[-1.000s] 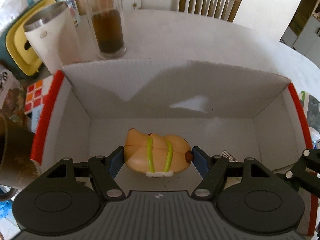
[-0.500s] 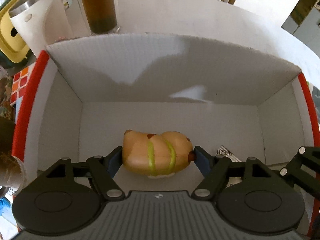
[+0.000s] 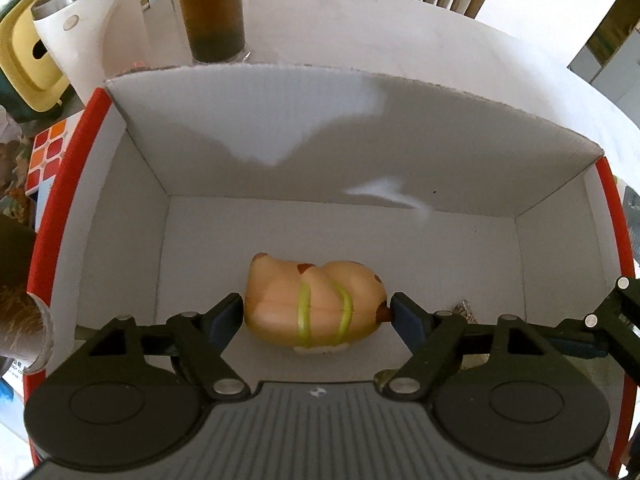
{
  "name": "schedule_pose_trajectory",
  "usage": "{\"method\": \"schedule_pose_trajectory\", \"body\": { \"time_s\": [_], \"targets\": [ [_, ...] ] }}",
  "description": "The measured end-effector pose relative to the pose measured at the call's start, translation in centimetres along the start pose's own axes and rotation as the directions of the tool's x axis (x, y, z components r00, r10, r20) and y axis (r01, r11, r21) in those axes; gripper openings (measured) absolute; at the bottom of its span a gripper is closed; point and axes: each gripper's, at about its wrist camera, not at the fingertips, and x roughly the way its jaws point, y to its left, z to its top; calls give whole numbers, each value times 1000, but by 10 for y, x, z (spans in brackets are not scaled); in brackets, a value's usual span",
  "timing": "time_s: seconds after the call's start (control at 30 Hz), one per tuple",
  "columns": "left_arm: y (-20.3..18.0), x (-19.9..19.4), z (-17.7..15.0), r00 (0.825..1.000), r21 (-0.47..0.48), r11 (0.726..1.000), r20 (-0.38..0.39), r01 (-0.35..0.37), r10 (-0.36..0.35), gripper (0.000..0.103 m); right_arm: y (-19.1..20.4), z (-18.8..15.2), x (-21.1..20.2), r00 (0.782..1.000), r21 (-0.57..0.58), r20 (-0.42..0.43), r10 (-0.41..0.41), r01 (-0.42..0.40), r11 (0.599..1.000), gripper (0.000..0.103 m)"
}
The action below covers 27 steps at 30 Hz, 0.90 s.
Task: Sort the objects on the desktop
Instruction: 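Open the left tool over the box while the right tool releases the silver packet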
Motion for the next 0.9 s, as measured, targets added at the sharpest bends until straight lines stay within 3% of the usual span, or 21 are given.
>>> {"method": "schedule_pose_trajectory", "body": {
  "time_s": [0.47, 0.9],
  "targets": [
    [-14, -32, -4, 996, 28, 999, 87, 21, -24, 85, 19, -7, -34, 998, 0, 62, -8, 8, 1000, 75],
    [-19, -80, -24, 985, 70, 997, 171, 27, -38, 85, 16, -30, -82, 989, 100, 146, -36, 22, 995, 78]
  ]
}}
